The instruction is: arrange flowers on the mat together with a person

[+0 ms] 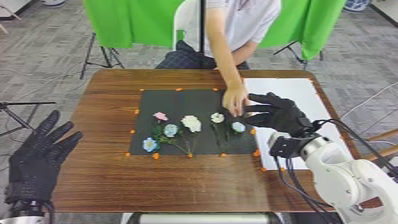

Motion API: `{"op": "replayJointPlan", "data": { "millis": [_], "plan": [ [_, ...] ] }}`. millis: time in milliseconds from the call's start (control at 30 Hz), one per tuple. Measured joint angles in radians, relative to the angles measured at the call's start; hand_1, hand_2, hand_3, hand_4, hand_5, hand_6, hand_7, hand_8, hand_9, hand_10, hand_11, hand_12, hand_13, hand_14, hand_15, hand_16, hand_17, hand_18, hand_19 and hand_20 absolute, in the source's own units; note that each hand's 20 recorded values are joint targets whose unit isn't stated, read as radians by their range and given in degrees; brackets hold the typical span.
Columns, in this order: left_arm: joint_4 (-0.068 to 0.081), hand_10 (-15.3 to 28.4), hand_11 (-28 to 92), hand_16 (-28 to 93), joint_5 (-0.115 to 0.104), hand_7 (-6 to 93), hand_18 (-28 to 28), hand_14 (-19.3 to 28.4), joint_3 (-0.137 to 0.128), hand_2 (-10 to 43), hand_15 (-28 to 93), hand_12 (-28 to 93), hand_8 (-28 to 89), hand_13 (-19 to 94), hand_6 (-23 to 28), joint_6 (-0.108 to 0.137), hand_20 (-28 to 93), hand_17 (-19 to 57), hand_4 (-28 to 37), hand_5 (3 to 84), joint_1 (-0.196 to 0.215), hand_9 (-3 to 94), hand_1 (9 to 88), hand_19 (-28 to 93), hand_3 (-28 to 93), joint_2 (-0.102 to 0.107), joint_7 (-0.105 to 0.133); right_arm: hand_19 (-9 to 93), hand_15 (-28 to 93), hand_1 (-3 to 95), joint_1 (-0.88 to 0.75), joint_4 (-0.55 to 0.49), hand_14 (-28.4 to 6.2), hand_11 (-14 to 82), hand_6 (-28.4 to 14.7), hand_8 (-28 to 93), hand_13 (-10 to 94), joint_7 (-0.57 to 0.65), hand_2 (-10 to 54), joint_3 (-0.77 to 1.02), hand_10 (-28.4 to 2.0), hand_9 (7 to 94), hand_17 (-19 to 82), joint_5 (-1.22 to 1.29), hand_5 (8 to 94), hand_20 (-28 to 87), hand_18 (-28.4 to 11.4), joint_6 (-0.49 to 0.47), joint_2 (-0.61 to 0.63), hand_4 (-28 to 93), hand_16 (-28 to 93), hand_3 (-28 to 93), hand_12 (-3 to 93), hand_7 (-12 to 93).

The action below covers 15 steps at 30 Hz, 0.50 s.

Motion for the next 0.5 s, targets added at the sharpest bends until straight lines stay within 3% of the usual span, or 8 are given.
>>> {"op": "replayJointPlan", "data": {
  "millis": [333,500],
  "plan": [
    [-0.001,14.0,16,-3,0.019,9.8,18.8,20.9,-0.002,7.3,41,13,-8,19,4.0,-0.002,16,-10.0,-28.3,29.7,-0.003,28.2,18.2,36,74,-0.019,-0.019,53,41,25.6,0.000,0.000,-20.5,13.4,1.7,-13,48,0.002,1.2,0.000,-16.8,56.2,11,-0.001,54.8,13,-27.0,0.000,-0.001,-26,12,73,13.6,14],
    [-0.001,13.9,16,-3,0.013,9.8,18.8,20.9,-0.003,7.3,41,13,-8,19,4.1,-0.001,16,-10.0,-28.3,29.7,0.000,28.1,18.1,36,74,-0.013,-0.012,53,41,25.6,0.000,0.000,-20.5,13.5,1.7,-13,48,0.003,1.2,0.000,-16.8,56.3,11,-0.001,54.9,13,-27.1,0.000,-0.001,-26,12,74,13.6,14]
  ]
}}
